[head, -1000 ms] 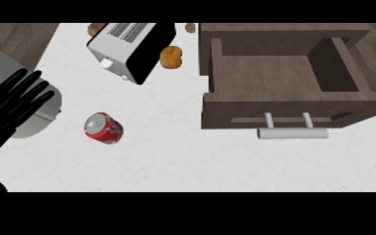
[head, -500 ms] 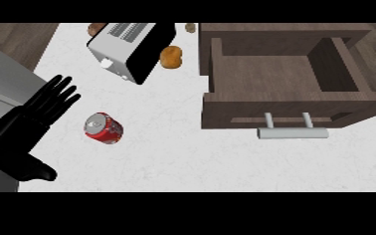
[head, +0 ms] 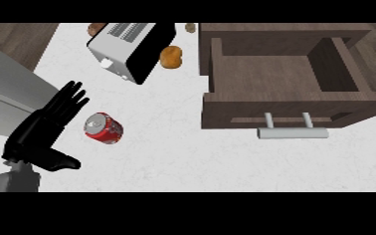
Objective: Pick up the can, place it into the drawer and close the drawer
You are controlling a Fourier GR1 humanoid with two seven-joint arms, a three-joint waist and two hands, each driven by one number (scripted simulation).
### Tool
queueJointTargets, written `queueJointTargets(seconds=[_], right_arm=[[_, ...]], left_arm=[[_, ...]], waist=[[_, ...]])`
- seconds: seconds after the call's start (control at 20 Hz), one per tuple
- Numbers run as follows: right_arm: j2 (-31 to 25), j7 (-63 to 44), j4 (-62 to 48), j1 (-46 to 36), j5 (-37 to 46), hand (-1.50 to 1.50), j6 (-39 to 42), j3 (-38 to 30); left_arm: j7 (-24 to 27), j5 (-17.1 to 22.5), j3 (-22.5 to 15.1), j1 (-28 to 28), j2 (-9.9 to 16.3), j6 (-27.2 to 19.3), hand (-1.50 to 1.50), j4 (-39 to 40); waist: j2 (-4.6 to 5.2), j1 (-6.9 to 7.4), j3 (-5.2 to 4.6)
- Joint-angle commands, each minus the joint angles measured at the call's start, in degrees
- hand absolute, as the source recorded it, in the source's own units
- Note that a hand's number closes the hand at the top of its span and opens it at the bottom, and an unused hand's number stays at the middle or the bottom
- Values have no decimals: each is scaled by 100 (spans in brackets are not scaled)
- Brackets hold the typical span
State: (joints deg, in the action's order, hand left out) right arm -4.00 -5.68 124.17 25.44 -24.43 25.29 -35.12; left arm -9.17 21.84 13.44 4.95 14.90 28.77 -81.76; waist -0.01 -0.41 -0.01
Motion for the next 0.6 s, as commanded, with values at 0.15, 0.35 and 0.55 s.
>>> queueJointTargets(seconds=[0.15, 0.35, 0.55], right_arm=[[235, 79, -20, -79, 319, -150, 194, 30], [43, 11, -150, 115, -343, -150, 491, -450], [-310, -505, -117, -242, -677, -150, 270, -635]], left_arm=[[1081, -499, 359, 198, 311, 275, -150, 1354], [2051, -1208, 89, 109, 23, 123, -150, 2027], [2573, -1308, 285, 620, 567, 584, -150, 3204]], waist=[[5, 8, -2], [1, -16, -2], [9, -19, -4]])
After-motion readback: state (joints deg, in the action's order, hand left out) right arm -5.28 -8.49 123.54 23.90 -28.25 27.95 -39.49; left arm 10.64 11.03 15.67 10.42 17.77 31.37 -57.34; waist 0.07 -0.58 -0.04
